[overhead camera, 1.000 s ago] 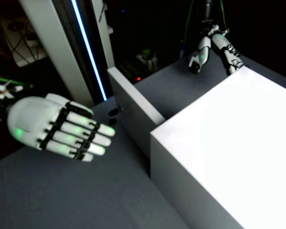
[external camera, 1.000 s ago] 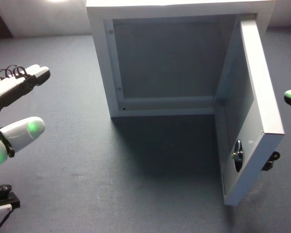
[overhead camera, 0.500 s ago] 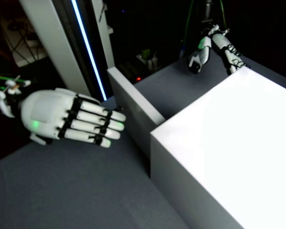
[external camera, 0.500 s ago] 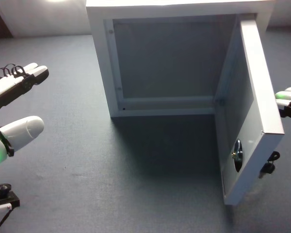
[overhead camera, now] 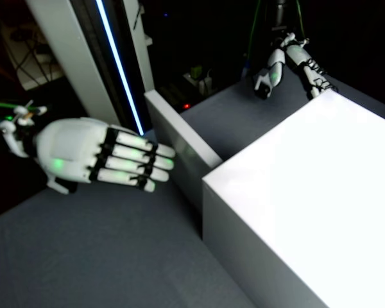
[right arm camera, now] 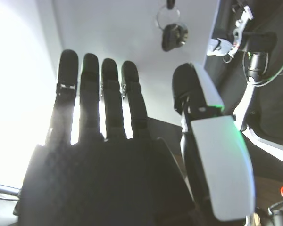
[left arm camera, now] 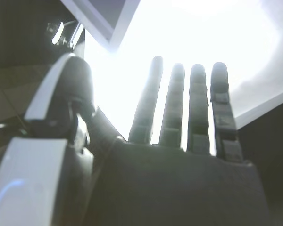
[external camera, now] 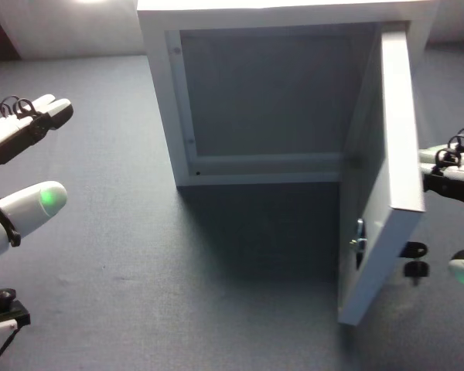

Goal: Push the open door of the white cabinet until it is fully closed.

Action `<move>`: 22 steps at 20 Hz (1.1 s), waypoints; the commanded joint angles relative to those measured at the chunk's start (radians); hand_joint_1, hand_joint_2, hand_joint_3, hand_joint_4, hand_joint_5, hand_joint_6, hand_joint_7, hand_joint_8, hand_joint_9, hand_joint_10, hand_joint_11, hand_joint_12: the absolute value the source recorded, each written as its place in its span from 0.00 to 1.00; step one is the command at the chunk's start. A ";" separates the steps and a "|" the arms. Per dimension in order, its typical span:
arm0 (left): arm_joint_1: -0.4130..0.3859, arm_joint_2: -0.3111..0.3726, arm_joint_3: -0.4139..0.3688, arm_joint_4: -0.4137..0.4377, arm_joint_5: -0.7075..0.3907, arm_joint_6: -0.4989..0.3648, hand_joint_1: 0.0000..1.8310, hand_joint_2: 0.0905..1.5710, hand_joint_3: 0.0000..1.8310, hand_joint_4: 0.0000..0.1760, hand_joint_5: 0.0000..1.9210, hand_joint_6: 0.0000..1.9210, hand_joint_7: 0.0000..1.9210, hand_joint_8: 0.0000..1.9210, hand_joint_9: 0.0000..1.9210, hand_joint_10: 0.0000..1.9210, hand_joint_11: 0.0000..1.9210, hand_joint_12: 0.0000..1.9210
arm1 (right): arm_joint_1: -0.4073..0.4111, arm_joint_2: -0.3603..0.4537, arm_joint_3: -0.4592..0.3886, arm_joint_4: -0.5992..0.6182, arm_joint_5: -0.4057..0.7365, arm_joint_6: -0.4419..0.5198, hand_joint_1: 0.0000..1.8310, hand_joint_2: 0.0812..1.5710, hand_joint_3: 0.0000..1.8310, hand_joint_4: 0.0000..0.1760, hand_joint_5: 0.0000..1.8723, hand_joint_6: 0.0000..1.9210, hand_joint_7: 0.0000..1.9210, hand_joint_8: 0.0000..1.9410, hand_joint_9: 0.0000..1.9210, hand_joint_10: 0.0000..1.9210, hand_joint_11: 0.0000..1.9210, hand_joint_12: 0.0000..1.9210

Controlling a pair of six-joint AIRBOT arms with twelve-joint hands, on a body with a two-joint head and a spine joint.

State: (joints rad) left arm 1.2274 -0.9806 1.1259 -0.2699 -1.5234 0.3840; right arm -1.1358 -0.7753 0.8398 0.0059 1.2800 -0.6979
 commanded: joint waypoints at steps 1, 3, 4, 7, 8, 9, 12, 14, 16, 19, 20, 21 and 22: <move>0.001 0.010 0.002 -0.015 -0.141 -0.010 0.07 0.89 0.00 0.00 0.09 0.00 0.05 0.00 0.06 0.00 0.00 0.28 | 0.017 -0.004 0.005 -0.007 0.108 0.011 0.26 0.83 0.00 0.00 0.17 0.00 0.16 0.00 0.10 0.18 0.00 0.67; 0.006 0.013 0.000 -0.021 -0.147 -0.008 0.09 0.90 0.00 0.00 0.09 0.00 0.05 0.00 0.05 0.00 0.00 0.26 | 0.031 -0.013 0.011 -0.023 0.099 0.018 0.21 0.84 0.00 0.00 0.17 0.00 0.16 0.00 0.11 0.18 0.00 0.65; 0.007 0.014 -0.001 -0.024 -0.149 -0.008 0.11 0.89 0.00 0.00 0.09 0.00 0.06 0.00 0.06 0.00 0.00 0.26 | 0.035 -0.017 0.013 -0.029 0.095 0.020 0.19 0.84 0.00 0.00 0.18 0.00 0.18 0.01 0.12 0.18 0.00 0.66; 0.011 0.015 -0.002 -0.031 -0.157 -0.005 0.10 0.90 0.00 0.00 0.09 0.00 0.05 0.00 0.05 0.00 0.00 0.24 | 0.063 -0.033 0.024 -0.055 0.074 0.030 0.16 0.86 0.00 0.00 0.17 0.00 0.18 0.00 0.10 0.23 0.00 0.66; 0.016 0.016 -0.003 -0.037 -0.162 -0.005 0.11 0.89 0.00 0.00 0.09 0.00 0.06 0.00 0.05 0.00 0.00 0.24 | 0.084 -0.045 0.032 -0.072 0.059 0.037 0.15 0.86 0.00 0.00 0.17 0.00 0.18 0.00 0.09 0.24 0.00 0.65; 0.020 0.016 -0.004 -0.041 -0.167 -0.005 0.12 0.90 0.00 0.00 0.10 0.00 0.06 0.00 0.06 0.00 0.00 0.24 | 0.098 -0.053 0.037 -0.082 0.045 0.042 0.16 0.85 0.00 0.00 0.16 0.00 0.17 0.00 0.08 0.25 0.00 0.62; 0.030 0.019 -0.008 -0.051 -0.178 -0.005 0.12 0.89 0.00 0.00 0.09 0.00 0.06 0.00 0.06 0.00 0.00 0.23 | 0.143 -0.086 0.058 -0.117 0.006 0.058 0.16 0.85 0.00 0.00 0.13 0.00 0.16 0.00 0.05 0.28 0.00 0.65; 0.033 0.020 -0.009 -0.051 -0.178 -0.005 0.10 0.89 0.00 0.00 0.09 0.00 0.06 0.00 0.05 0.00 0.00 0.18 | 0.167 -0.104 0.069 -0.134 -0.009 0.065 0.14 0.85 0.00 0.00 0.12 0.00 0.13 0.00 0.04 0.27 0.00 0.63; 0.034 0.021 -0.009 -0.052 -0.181 -0.005 0.11 0.89 0.00 0.00 0.09 0.00 0.05 0.00 0.05 0.00 0.00 0.18 | 0.200 -0.126 0.083 -0.158 -0.031 0.072 0.15 0.85 0.00 0.00 0.11 0.00 0.12 0.00 0.03 0.27 0.00 0.62; 0.038 0.021 -0.010 -0.058 -0.186 -0.005 0.12 0.88 0.00 0.00 0.09 0.00 0.06 0.00 0.05 0.00 0.00 0.21 | 0.239 -0.152 0.100 -0.184 -0.060 0.080 0.18 0.85 0.00 0.00 0.11 0.00 0.12 0.00 0.02 0.27 0.00 0.58; 0.039 0.021 -0.010 -0.060 -0.189 -0.005 0.13 0.88 0.00 0.00 0.09 0.00 0.06 0.00 0.05 0.00 0.00 0.21 | 0.250 -0.160 0.106 -0.191 -0.069 0.082 0.20 0.84 0.00 0.00 0.11 0.00 0.12 0.00 0.02 0.26 0.00 0.58; 0.040 0.021 -0.010 -0.063 -0.192 -0.005 0.13 0.89 0.00 0.00 0.09 0.00 0.06 0.00 0.05 0.00 0.00 0.21 | 0.261 -0.169 0.112 -0.197 -0.077 0.084 0.19 0.84 0.00 0.00 0.11 0.00 0.12 0.00 0.04 0.25 0.00 0.60; 0.042 0.021 -0.010 -0.066 -0.195 -0.005 0.12 0.89 0.00 0.00 0.09 0.00 0.06 0.00 0.05 0.00 0.00 0.22 | 0.275 -0.180 0.120 -0.205 -0.088 0.088 0.21 0.84 0.00 0.00 0.11 0.00 0.12 0.00 0.04 0.22 0.00 0.53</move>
State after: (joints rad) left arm 1.2732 -0.9676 1.1164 -0.3214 -1.5875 0.3851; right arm -0.8673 -0.9596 0.9630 -0.2176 1.0748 -0.6189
